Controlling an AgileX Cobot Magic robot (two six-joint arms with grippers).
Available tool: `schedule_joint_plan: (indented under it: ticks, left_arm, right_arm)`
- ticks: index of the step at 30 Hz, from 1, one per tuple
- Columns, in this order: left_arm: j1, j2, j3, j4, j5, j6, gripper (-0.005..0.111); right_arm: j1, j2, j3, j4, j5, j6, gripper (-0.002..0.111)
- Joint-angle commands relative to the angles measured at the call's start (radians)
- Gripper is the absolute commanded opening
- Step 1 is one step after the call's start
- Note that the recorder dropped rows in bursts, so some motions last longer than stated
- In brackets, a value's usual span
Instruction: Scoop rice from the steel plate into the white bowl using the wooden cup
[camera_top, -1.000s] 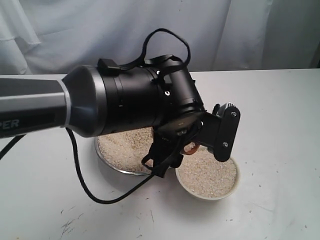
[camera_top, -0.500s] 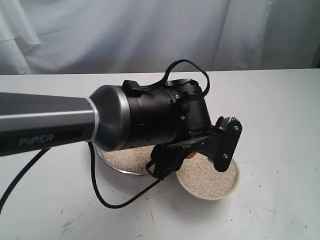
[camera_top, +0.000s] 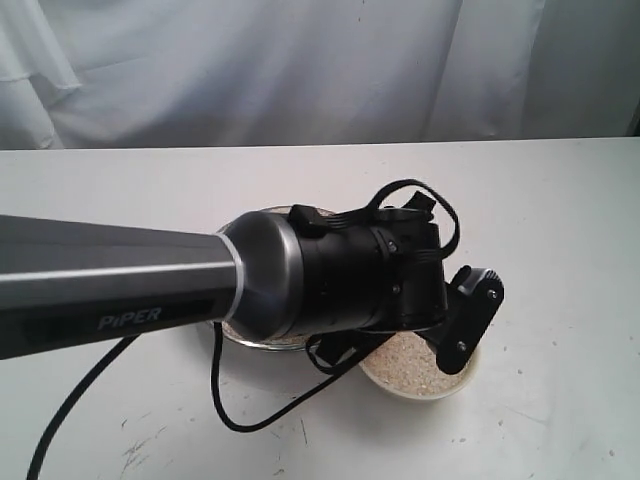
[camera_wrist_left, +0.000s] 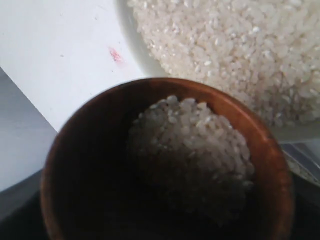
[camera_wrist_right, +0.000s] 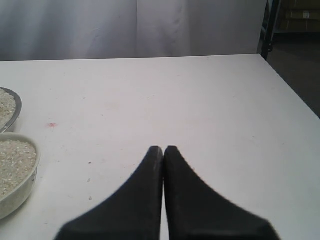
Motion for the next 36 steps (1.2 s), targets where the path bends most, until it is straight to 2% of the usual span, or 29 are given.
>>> schedule_joint_plan:
  ticks: [1, 16, 22, 36]
  left_arm:
    - [-0.008, 0.004, -0.001, 0.070, -0.017, -0.013, 0.000]
    - [-0.008, 0.004, -0.001, 0.226, -0.016, -0.009, 0.000]
    - [-0.033, 0.006, -0.001, 0.273, -0.016, -0.009, 0.000]
    - [-0.061, 0.023, -0.001, 0.294, 0.034, -0.009, 0.000]
  right_arm:
    - [0.001, 0.003, 0.004, 0.001, -0.004, 0.000, 0.000]
    - [0.001, 0.003, 0.004, 0.001, -0.004, 0.000, 0.000]
    - [0.001, 0.003, 0.004, 0.001, -0.004, 0.000, 0.000]
    - [0.001, 0.003, 0.004, 0.001, -0.004, 0.000, 0.000]
